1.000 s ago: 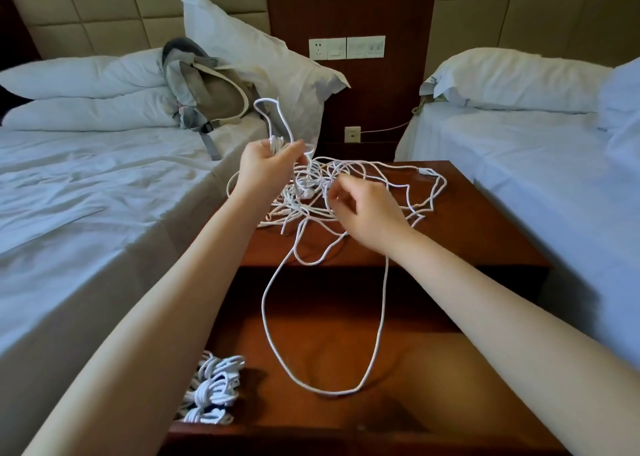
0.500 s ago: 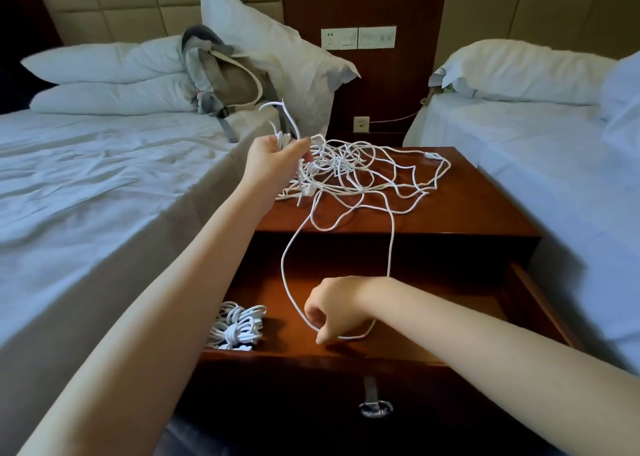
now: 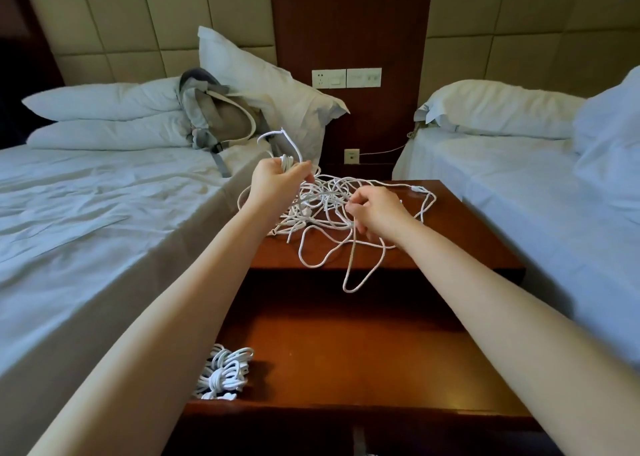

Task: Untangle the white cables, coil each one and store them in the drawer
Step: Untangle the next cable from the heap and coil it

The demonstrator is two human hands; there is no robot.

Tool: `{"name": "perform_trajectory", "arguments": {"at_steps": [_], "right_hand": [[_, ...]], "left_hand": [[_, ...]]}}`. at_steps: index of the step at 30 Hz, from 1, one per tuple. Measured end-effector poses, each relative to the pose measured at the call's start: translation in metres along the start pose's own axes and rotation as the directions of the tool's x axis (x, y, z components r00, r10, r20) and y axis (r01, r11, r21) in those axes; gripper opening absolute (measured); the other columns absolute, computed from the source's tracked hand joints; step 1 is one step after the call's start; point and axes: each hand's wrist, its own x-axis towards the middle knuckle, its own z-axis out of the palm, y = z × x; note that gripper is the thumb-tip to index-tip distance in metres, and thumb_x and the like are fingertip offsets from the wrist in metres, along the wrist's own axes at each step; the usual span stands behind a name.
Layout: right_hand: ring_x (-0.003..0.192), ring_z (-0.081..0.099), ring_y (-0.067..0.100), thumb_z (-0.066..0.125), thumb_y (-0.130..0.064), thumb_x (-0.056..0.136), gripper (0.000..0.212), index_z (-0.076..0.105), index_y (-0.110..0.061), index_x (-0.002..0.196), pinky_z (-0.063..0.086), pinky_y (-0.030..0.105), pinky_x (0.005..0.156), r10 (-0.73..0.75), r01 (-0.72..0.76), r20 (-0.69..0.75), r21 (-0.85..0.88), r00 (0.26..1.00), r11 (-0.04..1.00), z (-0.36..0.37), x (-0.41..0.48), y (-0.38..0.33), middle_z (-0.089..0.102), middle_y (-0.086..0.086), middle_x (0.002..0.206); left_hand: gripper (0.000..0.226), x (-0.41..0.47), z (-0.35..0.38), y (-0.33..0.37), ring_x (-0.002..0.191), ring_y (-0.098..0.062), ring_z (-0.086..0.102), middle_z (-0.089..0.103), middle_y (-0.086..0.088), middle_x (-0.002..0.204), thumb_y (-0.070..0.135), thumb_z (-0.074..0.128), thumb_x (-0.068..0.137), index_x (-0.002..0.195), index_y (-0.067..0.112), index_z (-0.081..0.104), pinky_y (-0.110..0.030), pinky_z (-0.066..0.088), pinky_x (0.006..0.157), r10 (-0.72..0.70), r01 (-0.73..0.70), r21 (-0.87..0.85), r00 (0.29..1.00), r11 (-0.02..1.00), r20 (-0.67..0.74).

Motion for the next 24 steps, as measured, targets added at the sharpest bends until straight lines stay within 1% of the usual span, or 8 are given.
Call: {"name": "perform_trajectory", "arguments": {"at_steps": [3,6,11,15,17,20,22,24], "right_hand": [[0.037,0.051,0.005,0.051,-0.018,0.096,0.009,0.058,-0.013,0.096,0.039,0.016,0.042,0.053,-0.025,-0.170,0.167,0.984,0.986,-0.015,0.028,0.001,0.061,0.001,0.059],[0.039,0.055,0.010,0.048,-0.015,0.097,0.010,0.056,-0.010,0.099,0.042,0.017,0.040,0.176,-0.055,-0.267,0.405,0.948,0.913,-0.026,0.063,0.005,0.065,0.006,0.063],[0.046,0.061,0.013,0.040,-0.014,0.101,0.010,0.048,-0.011,0.104,0.049,0.019,0.044,0.338,-0.039,-0.368,0.624,0.866,0.780,-0.037,0.114,0.022,0.066,0.008,0.066],[0.051,0.063,0.017,0.038,-0.014,0.101,0.021,0.055,-0.005,0.093,0.054,0.025,0.056,0.423,-0.147,-0.420,0.548,0.803,0.823,-0.027,0.139,0.060,0.065,0.008,0.062],[0.054,0.063,0.020,0.039,-0.010,0.099,0.027,0.054,-0.008,0.076,0.056,0.032,0.067,0.462,-0.229,-0.399,0.507,0.792,0.831,-0.021,0.142,0.081,0.064,0.008,0.059],[0.056,0.065,0.022,0.039,-0.005,0.095,0.031,0.057,-0.006,0.069,0.058,0.035,0.070,0.497,-0.320,-0.363,0.447,0.788,0.835,-0.015,0.146,0.108,0.064,0.007,0.054],[0.059,0.067,0.022,0.041,-0.010,0.092,0.029,0.063,-0.001,0.076,0.057,0.035,0.067,0.476,-0.331,-0.385,0.386,0.791,0.861,-0.015,0.147,0.115,0.066,0.007,0.058],[0.075,0.067,0.025,0.045,-0.019,0.092,0.023,0.063,-0.004,0.095,0.055,0.033,0.071,0.436,-0.330,-0.424,0.301,0.794,0.895,-0.016,0.147,0.115,0.069,0.007,0.079]], "left_hand": [[0.036,0.015,0.008,0.005,0.046,-0.017,0.041,0.045,-0.006,0.049,0.017,0.064,0.083,0.047,0.019,0.060,-0.027,0.035,0.050,0.026,-0.026,-0.032,1.000,0.999,0.002],[0.042,0.033,0.017,0.011,0.053,-0.021,0.046,0.050,-0.010,0.056,0.020,0.064,0.085,0.043,0.022,0.062,-0.030,0.039,0.056,0.073,-0.074,-0.023,0.997,0.997,-0.036],[0.033,0.068,0.031,0.014,0.036,-0.003,0.040,0.049,-0.002,0.052,0.023,0.061,0.089,0.057,0.015,0.059,-0.015,0.033,0.040,0.146,-0.137,0.089,0.984,0.987,-0.103],[0.030,0.089,0.041,0.005,0.029,-0.002,0.037,0.045,-0.001,0.050,0.022,0.060,0.090,0.063,0.009,0.062,-0.011,0.028,0.034,0.151,-0.142,0.129,0.986,0.981,-0.063],[0.031,0.094,0.047,-0.002,0.029,-0.002,0.035,0.043,-0.002,0.048,0.022,0.059,0.090,0.062,0.011,0.062,-0.011,0.027,0.034,0.145,-0.140,0.146,0.989,0.979,-0.022],[0.033,0.098,0.056,-0.012,0.030,-0.003,0.034,0.041,-0.002,0.046,0.020,0.059,0.090,0.058,0.013,0.060,-0.012,0.027,0.035,0.130,-0.134,0.153,0.991,0.979,0.033],[0.033,0.099,0.061,-0.016,0.033,-0.004,0.032,0.039,-0.002,0.046,0.021,0.060,0.089,0.056,0.012,0.060,-0.013,0.028,0.036,0.110,-0.121,0.173,0.991,0.977,0.072],[0.033,0.097,0.065,-0.018,0.033,-0.004,0.030,0.038,-0.001,0.046,0.022,0.061,0.089,0.058,0.010,0.060,-0.014,0.027,0.035,0.087,-0.106,0.190,0.990,0.976,0.108]]}}
